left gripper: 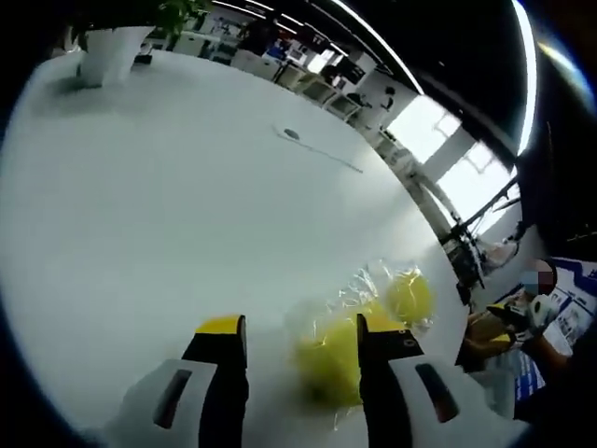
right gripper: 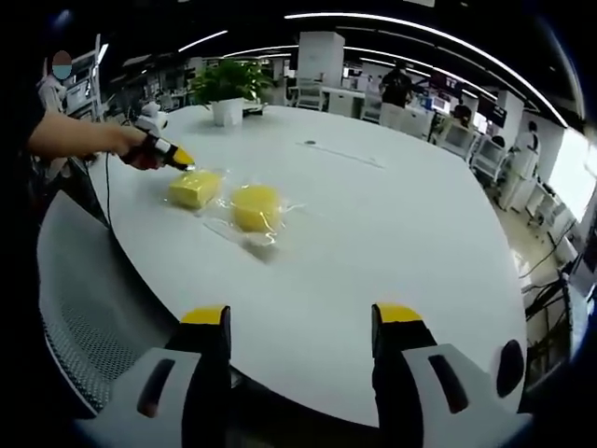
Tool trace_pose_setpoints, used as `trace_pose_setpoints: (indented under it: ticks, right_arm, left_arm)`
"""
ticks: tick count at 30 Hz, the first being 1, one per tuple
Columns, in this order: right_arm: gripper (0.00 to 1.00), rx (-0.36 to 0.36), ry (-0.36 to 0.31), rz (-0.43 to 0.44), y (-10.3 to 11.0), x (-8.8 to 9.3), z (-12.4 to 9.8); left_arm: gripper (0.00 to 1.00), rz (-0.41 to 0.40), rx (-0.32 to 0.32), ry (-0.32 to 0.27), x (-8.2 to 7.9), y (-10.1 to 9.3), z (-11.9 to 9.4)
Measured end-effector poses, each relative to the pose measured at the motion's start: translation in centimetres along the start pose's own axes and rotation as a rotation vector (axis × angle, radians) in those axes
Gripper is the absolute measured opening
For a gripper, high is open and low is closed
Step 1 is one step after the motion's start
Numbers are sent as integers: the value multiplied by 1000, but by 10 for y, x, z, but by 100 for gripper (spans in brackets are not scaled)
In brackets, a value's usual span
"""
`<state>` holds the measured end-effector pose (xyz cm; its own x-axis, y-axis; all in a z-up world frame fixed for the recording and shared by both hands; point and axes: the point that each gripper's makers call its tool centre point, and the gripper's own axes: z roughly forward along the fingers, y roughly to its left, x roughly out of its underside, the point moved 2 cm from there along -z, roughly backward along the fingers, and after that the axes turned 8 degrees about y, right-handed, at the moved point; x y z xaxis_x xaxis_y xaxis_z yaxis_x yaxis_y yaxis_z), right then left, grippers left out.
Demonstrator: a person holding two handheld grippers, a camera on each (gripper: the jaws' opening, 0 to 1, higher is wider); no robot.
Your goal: Compare the silicone blocks by pressing each to a similar depth, holding the contact briefly, and releasing to observe deformation and rebound differences across the visible hardness samples.
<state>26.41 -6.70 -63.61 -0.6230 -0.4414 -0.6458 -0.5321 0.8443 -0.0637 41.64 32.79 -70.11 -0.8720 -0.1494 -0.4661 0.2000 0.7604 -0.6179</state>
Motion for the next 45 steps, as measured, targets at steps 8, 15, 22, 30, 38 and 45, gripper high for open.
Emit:
trace_pose_setpoints:
  ticks: [8, 15, 22, 30, 38, 45]
  right_arm:
    - [53, -7, 6, -7, -1, 0, 2]
    - [53, -3, 15, -7, -2, 5, 5]
    - [52, -7, 29, -26, 2, 4, 8]
    - [51, 9, 44, -31, 0, 8, 5]
    - [49, 4, 63, -39, 2, 12, 6]
    - [48, -1, 60, -32, 2, 10, 7]
  left_arm:
    - [19, -265, 93, -103, 1, 5, 7]
    - [20, -314, 151, -78, 14, 1, 10]
    - [15, -366, 181, -117, 11, -1, 15]
    - [0, -323, 235, -157, 5, -10, 17]
    - [0, -184, 205, -167, 2, -15, 16]
    - [0, -23, 181, -207, -10, -28, 0]
